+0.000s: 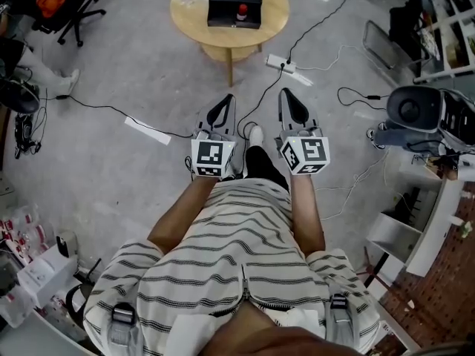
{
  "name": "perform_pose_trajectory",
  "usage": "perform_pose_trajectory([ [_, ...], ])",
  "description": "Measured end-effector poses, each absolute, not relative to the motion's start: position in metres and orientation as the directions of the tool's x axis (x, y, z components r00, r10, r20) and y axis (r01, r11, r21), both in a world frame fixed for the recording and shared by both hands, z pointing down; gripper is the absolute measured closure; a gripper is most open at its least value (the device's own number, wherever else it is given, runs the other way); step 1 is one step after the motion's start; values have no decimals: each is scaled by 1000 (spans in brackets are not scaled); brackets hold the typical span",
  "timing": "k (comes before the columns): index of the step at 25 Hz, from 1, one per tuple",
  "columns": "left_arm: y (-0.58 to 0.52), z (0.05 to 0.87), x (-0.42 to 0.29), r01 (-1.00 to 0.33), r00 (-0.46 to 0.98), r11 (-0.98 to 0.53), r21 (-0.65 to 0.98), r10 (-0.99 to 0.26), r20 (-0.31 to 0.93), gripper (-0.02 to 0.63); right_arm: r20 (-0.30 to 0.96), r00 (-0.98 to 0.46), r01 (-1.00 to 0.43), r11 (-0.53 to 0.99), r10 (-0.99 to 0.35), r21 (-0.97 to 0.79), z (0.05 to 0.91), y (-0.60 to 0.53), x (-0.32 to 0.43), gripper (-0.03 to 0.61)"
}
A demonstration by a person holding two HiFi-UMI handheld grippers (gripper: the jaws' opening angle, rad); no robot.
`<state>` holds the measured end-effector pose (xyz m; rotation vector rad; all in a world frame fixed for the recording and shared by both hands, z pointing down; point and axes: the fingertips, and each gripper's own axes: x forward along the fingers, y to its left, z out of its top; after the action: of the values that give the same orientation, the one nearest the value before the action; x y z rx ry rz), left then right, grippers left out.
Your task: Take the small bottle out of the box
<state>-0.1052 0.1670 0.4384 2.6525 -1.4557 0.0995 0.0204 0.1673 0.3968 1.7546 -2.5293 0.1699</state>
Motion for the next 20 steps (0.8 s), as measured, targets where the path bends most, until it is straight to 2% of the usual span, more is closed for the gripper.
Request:
perform_pose_trajectory([
  [20,36,434,-47,-882,470,-470,37,-873,126,592,100,-443,-896,439,-891,-60,401,33,66,568],
])
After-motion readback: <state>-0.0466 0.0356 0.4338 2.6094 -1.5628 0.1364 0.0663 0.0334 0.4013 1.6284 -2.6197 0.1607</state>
